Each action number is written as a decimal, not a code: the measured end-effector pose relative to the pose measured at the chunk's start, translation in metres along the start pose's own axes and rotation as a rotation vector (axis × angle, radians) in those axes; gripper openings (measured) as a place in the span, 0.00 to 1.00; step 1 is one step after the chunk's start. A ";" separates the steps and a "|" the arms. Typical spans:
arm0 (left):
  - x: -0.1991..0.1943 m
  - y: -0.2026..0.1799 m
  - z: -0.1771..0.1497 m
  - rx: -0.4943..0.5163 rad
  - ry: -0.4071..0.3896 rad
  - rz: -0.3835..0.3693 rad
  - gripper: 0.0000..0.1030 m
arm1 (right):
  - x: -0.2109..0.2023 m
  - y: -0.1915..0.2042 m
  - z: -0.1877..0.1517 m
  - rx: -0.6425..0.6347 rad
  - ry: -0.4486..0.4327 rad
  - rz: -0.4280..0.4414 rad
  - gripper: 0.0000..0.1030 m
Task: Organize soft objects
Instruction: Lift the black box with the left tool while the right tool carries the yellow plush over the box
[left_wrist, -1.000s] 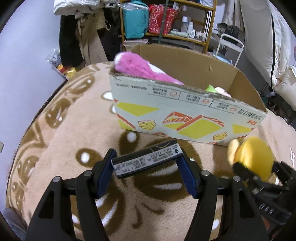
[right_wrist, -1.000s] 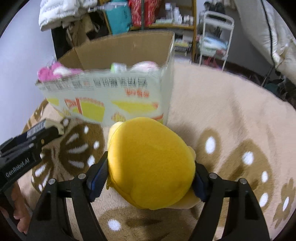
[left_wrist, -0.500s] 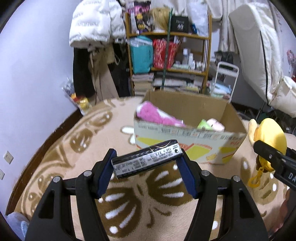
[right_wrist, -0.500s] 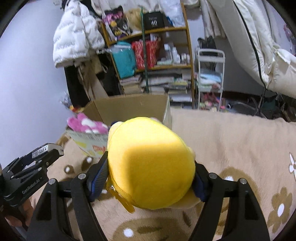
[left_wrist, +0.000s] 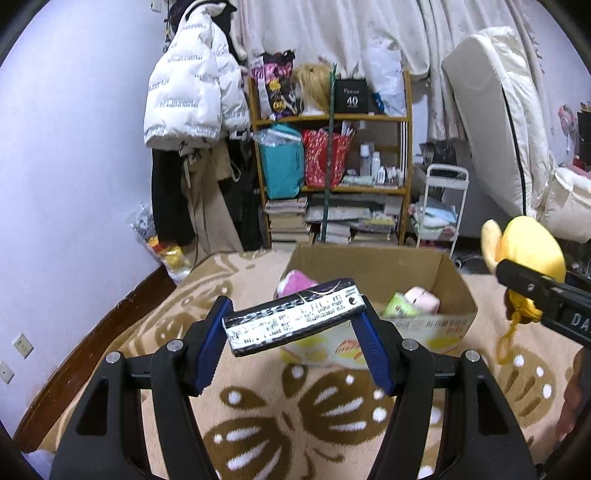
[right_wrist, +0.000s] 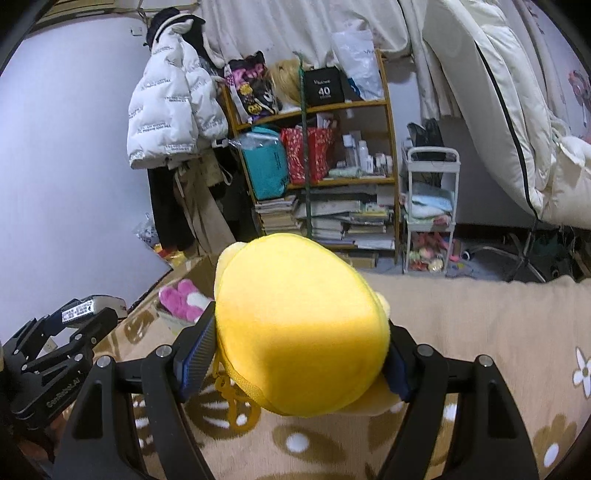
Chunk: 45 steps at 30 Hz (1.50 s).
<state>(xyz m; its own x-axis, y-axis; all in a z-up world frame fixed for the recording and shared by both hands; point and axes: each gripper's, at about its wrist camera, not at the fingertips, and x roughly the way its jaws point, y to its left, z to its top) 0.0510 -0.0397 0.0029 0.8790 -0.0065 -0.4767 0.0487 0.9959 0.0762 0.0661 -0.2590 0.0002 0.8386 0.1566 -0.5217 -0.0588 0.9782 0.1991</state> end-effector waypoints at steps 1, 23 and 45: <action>0.000 0.000 0.004 -0.003 -0.011 -0.004 0.63 | 0.001 0.001 0.003 -0.008 -0.007 0.002 0.79; 0.030 -0.011 0.072 0.067 -0.110 -0.008 0.63 | 0.021 0.014 0.061 -0.092 -0.071 0.060 0.79; 0.107 -0.033 0.032 0.088 0.025 -0.074 0.64 | 0.094 -0.003 0.027 -0.069 0.070 0.038 0.79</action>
<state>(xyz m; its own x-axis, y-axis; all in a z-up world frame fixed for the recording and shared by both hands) 0.1589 -0.0757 -0.0224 0.8592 -0.0764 -0.5058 0.1555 0.9810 0.1161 0.1597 -0.2506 -0.0272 0.7950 0.2008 -0.5724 -0.1289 0.9780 0.1640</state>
